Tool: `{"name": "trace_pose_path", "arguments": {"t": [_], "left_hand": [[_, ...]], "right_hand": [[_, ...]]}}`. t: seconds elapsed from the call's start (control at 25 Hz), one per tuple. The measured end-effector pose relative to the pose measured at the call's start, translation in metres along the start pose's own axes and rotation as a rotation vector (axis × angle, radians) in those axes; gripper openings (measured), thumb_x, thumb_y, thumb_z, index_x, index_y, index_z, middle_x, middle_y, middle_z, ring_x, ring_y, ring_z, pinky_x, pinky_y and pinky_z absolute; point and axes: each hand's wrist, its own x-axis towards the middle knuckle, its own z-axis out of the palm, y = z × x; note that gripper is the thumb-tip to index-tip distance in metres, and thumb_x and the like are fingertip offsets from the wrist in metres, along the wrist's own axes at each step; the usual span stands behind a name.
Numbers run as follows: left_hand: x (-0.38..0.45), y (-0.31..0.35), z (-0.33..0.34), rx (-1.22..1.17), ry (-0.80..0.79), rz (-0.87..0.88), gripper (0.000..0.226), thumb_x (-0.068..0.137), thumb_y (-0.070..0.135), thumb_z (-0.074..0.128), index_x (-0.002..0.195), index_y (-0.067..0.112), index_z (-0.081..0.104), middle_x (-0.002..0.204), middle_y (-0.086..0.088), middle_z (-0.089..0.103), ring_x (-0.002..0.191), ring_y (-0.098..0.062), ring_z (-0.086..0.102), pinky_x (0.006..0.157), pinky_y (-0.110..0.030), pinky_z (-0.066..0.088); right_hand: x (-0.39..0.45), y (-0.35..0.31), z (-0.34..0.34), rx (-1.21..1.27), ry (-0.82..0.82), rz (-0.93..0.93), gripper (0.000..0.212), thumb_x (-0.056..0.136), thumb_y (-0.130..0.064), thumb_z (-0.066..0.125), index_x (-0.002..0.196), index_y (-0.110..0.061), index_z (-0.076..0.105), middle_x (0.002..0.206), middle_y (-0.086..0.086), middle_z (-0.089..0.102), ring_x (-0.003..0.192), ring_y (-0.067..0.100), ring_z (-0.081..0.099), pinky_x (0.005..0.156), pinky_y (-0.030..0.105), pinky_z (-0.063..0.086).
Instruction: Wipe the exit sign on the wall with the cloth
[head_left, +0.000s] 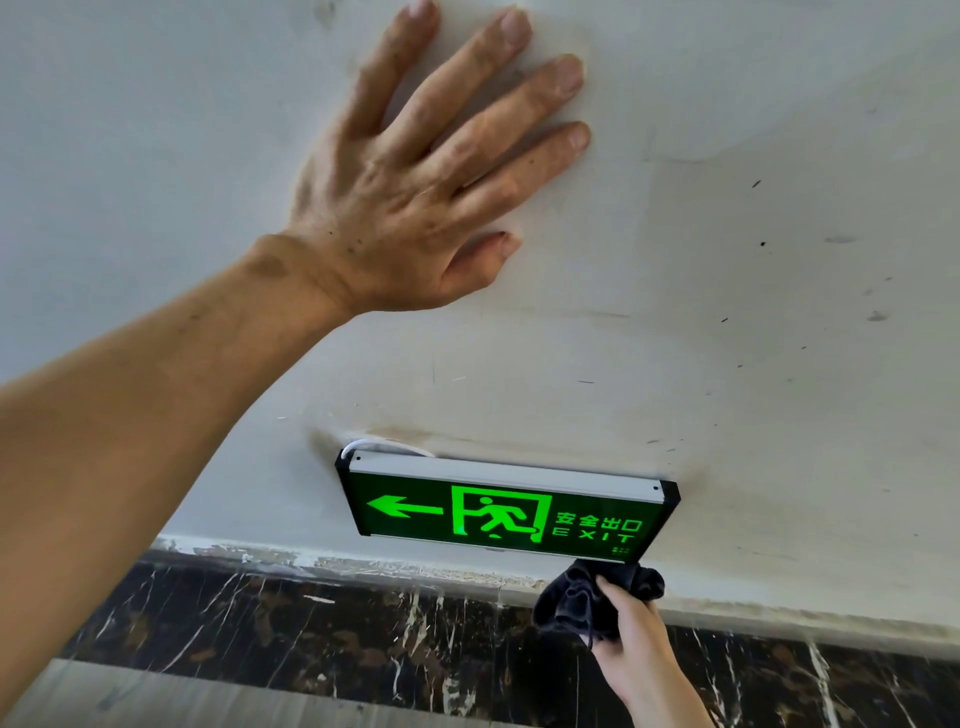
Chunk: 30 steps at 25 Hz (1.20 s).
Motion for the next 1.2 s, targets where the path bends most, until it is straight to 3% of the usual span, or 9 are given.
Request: {"name": "trace_pose_path", "arguments": {"t": [0.12, 0.28, 0.56, 0.72, 0.84, 1.0, 1.2], "left_hand": [[0.000, 0.000, 0.000, 0.013, -0.013, 0.000, 0.063, 0.090, 0.039, 0.053, 0.146, 0.012, 0.042, 0.149, -0.011, 0.040, 0.133, -0.041, 0.043, 0.105, -0.064, 0.033], [0.000, -0.001, -0.001, 0.008, -0.017, 0.002, 0.064, 0.089, 0.039, 0.054, 0.146, 0.013, 0.042, 0.147, -0.013, 0.046, 0.133, -0.041, 0.045, 0.105, -0.063, 0.033], [0.001, 0.000, -0.002, -0.001, -0.014, -0.006, 0.063, 0.088, 0.039, 0.055, 0.145, 0.013, 0.044, 0.146, -0.012, 0.050, 0.131, -0.041, 0.047, 0.104, -0.062, 0.036], [0.001, -0.001, -0.001, -0.001, -0.013, -0.011, 0.069, 0.085, 0.041, 0.058, 0.146, 0.014, 0.043, 0.149, -0.011, 0.045, 0.132, -0.040, 0.046, 0.105, -0.063, 0.036], [0.002, 0.000, -0.003, -0.016, -0.014, -0.004, 0.068, 0.084, 0.041, 0.059, 0.144, 0.013, 0.046, 0.146, -0.012, 0.050, 0.131, -0.041, 0.048, 0.103, -0.064, 0.039], [0.003, -0.001, -0.005, -0.015, -0.017, -0.001, 0.065, 0.086, 0.040, 0.057, 0.145, 0.013, 0.046, 0.146, -0.011, 0.050, 0.131, -0.040, 0.048, 0.104, -0.063, 0.038], [0.003, 0.000, -0.007, -0.047, -0.018, -0.009, 0.063, 0.087, 0.038, 0.057, 0.143, 0.012, 0.048, 0.145, -0.011, 0.051, 0.131, -0.040, 0.049, 0.105, -0.062, 0.036]], "right_hand": [[-0.003, 0.004, 0.008, 0.012, -0.003, 0.013, 0.044, 0.086, 0.004, 0.059, 0.126, -0.014, 0.053, 0.128, 0.016, 0.057, 0.108, 0.033, 0.055, 0.103, 0.050, 0.042], [-0.007, 0.012, 0.021, -0.035, -0.013, 0.007, 0.045, 0.087, 0.004, 0.058, 0.129, -0.010, 0.051, 0.127, 0.016, 0.056, 0.105, 0.030, 0.053, 0.101, 0.045, 0.043], [-0.014, 0.036, 0.044, -0.092, -0.042, 0.044, 0.022, 0.086, 0.002, 0.061, 0.104, -0.012, 0.057, 0.117, 0.021, 0.061, 0.107, 0.037, 0.057, 0.099, 0.050, 0.042], [-0.014, 0.052, 0.058, -0.107, -0.051, 0.056, 0.032, 0.085, 0.000, 0.064, 0.115, -0.008, 0.056, 0.118, 0.023, 0.062, 0.111, 0.039, 0.058, 0.095, 0.051, 0.045], [-0.016, 0.059, 0.067, -0.110, -0.059, 0.062, 0.029, 0.086, 0.002, 0.062, 0.112, -0.008, 0.054, 0.114, 0.022, 0.062, 0.111, 0.041, 0.058, 0.095, 0.053, 0.047], [-0.017, 0.069, 0.077, -0.148, -0.050, 0.060, 0.024, 0.088, 0.002, 0.059, 0.108, -0.009, 0.053, 0.106, 0.020, 0.062, 0.106, 0.041, 0.058, 0.082, 0.048, 0.048], [-0.025, 0.081, 0.094, -0.209, -0.082, 0.085, 0.023, 0.087, 0.001, 0.061, 0.108, -0.008, 0.054, 0.091, 0.016, 0.063, 0.080, 0.031, 0.060, 0.061, 0.037, 0.046]]}}
